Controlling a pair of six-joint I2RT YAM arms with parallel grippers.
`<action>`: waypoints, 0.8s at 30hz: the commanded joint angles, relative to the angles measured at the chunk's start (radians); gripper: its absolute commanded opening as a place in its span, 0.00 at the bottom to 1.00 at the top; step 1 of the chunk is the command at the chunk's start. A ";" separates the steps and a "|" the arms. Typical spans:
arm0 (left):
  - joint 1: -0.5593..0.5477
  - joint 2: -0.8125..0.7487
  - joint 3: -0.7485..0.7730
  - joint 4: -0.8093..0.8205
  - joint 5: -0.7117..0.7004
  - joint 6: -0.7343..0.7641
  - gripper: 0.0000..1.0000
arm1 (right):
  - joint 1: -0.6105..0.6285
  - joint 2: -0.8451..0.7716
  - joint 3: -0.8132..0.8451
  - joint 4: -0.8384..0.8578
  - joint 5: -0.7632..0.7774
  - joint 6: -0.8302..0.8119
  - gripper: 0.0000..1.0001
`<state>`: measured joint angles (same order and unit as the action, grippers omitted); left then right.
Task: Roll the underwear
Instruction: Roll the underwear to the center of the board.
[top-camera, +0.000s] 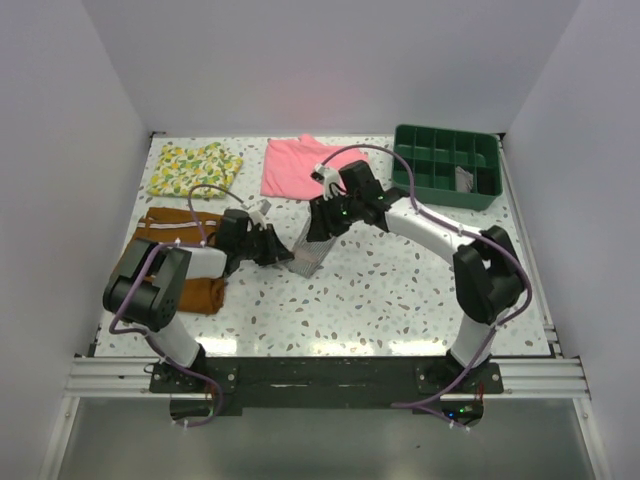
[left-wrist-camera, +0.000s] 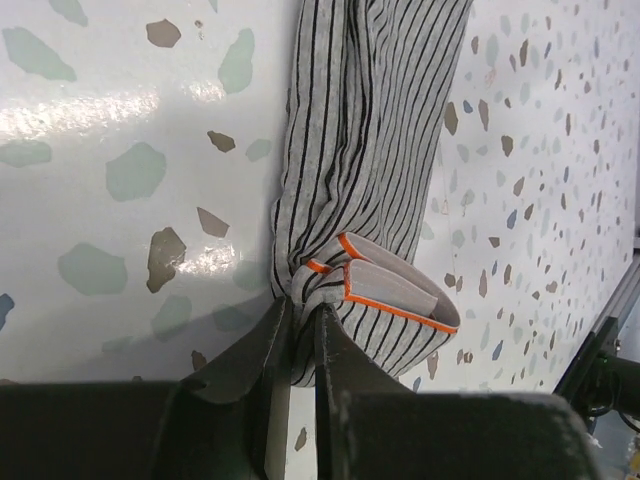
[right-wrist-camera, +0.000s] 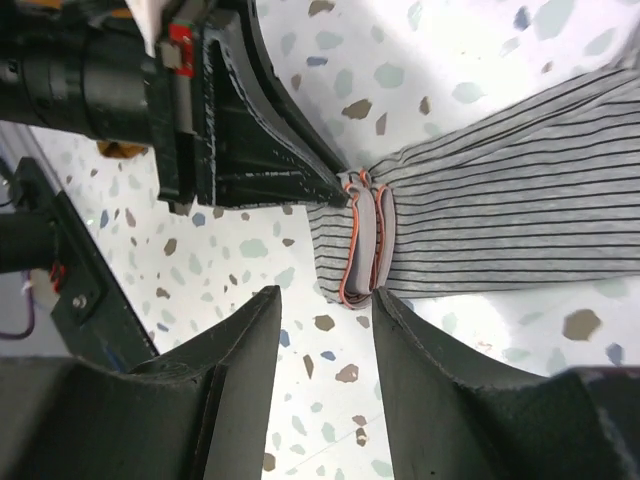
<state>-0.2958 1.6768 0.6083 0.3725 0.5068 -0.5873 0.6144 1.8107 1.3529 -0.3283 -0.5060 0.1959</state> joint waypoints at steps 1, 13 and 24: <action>-0.058 -0.008 0.080 -0.271 -0.105 0.052 0.00 | 0.062 -0.094 -0.049 -0.034 0.216 -0.082 0.46; -0.134 -0.075 0.081 -0.608 -0.171 -0.020 0.00 | 0.280 -0.185 -0.219 -0.038 0.564 -0.125 0.46; -0.134 -0.158 0.044 -0.688 -0.214 -0.068 0.00 | 0.484 -0.222 -0.244 -0.015 0.678 -0.190 0.48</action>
<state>-0.4259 1.5139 0.6758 -0.1841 0.3611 -0.6472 1.0531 1.6115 1.0935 -0.3771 0.0978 0.0456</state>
